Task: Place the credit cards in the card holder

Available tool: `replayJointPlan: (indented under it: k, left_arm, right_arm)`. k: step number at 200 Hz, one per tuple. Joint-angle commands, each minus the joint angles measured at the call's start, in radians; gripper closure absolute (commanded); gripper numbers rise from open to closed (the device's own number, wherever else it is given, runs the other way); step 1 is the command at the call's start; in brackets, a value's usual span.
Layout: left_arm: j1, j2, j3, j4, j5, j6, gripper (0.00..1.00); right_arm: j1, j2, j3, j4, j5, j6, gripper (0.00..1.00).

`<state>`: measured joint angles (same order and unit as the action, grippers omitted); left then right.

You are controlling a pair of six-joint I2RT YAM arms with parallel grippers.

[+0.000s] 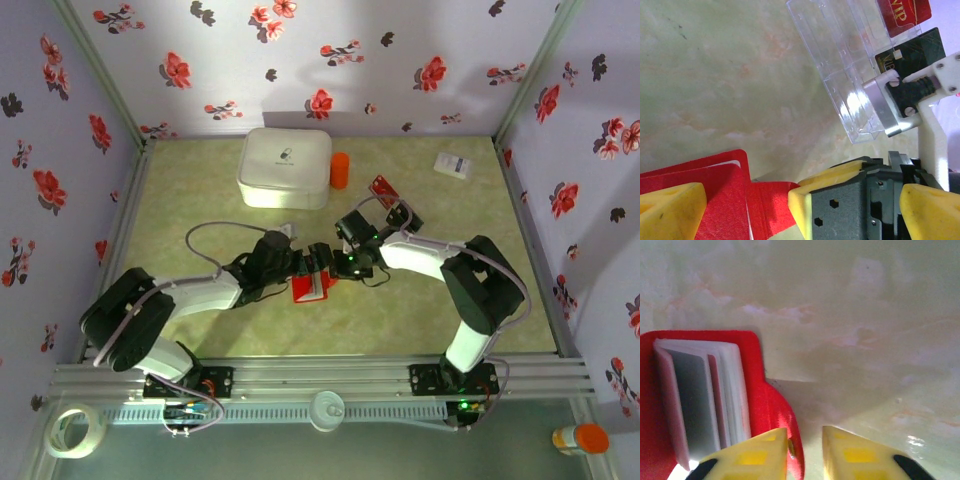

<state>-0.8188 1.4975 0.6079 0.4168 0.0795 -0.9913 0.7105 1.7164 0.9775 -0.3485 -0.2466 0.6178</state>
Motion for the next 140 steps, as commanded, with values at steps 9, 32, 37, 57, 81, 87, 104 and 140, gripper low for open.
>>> replayJointPlan:
  k: [9, 32, 37, 57, 81, 87, 104, 140]
  left_arm:
    - [-0.022, 0.043, -0.040, 0.081, -0.025, -0.063, 0.00]
    - [-0.032, 0.073, -0.043, 0.086, -0.036, -0.077, 0.00]
    - [-0.036, 0.081, -0.042, 0.086, -0.041, -0.078, 0.00]
    - [-0.054, 0.111, -0.050, 0.096, -0.068, -0.088, 0.00]
    - [-0.059, 0.128, -0.071, 0.145, -0.080, -0.113, 0.00]
    - [-0.059, 0.124, -0.071, 0.147, -0.082, -0.113, 0.00]
    - [-0.057, 0.100, -0.053, 0.126, -0.085, -0.101, 0.00]
    - [-0.023, 0.036, -0.001, 0.048, -0.076, -0.090, 0.00]
  right_arm:
    - [0.000, -0.079, 0.008, -0.033, 0.005, -0.008, 0.64]
    - [-0.010, -0.127, 0.004, -0.065, 0.023, -0.005, 0.60]
    - [-0.013, -0.141, 0.001, -0.071, 0.028, -0.005, 0.59]
    - [-0.025, -0.183, -0.022, -0.092, 0.046, -0.001, 0.58]
    - [-0.036, -0.227, -0.050, -0.103, 0.049, 0.001, 0.57]
    - [-0.036, -0.237, -0.052, -0.106, 0.049, 0.002, 0.57]
    - [-0.037, -0.265, -0.054, -0.107, 0.038, 0.008, 0.58]
    - [-0.031, -0.317, -0.053, -0.083, 0.000, 0.041, 0.62]
